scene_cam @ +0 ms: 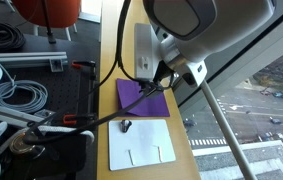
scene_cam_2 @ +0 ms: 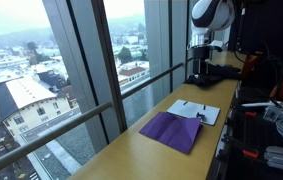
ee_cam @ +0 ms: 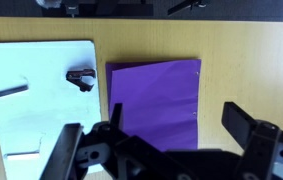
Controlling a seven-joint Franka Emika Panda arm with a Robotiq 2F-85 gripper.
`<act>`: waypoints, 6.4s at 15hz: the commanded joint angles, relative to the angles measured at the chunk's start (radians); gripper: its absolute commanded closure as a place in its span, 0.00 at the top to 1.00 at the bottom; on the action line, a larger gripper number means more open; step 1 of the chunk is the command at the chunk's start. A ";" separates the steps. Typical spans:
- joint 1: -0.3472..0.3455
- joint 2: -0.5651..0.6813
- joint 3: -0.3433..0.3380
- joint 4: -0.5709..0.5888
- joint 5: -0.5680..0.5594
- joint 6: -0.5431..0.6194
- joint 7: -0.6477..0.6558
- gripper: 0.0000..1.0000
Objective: Open the purple folder.
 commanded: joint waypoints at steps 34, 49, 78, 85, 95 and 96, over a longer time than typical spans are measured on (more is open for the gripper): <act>-0.131 0.620 0.145 0.400 -0.065 -0.012 0.014 1.00; -0.135 0.632 0.160 0.404 -0.057 -0.009 0.012 0.94; 0.156 0.209 0.082 0.211 -0.426 0.000 0.464 0.00; 0.273 0.146 0.091 0.137 -0.624 0.016 0.605 0.00; 0.327 0.161 0.137 0.106 -0.710 0.052 0.637 0.00; 0.326 0.159 0.144 0.101 -0.708 0.064 0.628 0.00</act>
